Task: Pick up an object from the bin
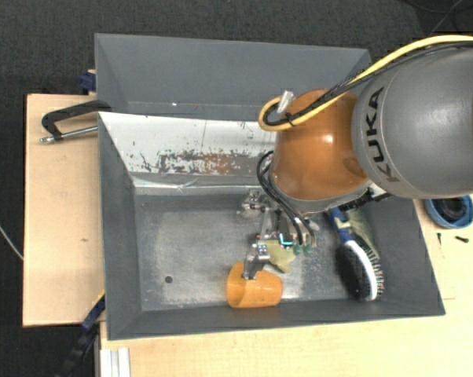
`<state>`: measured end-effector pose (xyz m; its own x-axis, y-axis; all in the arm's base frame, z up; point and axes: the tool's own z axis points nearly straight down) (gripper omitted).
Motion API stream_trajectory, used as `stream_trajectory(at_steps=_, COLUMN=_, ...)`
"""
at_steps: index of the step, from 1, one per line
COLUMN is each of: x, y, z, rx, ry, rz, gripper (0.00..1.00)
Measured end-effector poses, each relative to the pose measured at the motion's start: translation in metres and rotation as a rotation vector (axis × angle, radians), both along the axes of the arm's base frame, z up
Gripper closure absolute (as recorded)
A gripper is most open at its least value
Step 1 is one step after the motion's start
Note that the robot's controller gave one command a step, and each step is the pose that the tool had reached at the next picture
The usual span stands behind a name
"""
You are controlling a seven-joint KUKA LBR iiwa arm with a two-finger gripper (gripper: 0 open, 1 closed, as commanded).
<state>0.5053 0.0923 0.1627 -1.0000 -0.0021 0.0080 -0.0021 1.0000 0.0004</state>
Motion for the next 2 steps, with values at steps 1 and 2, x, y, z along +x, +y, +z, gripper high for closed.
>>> stream_trajectory(at_steps=1, x=-0.010, y=-0.084, z=-0.079, rx=-0.001, ry=-0.004, rz=0.299, gripper=0.00)
stream_trajectory(at_steps=2, x=0.002, y=-0.081, z=-0.091, rx=0.002, ry=-0.016, rz=0.570, gripper=0.00)
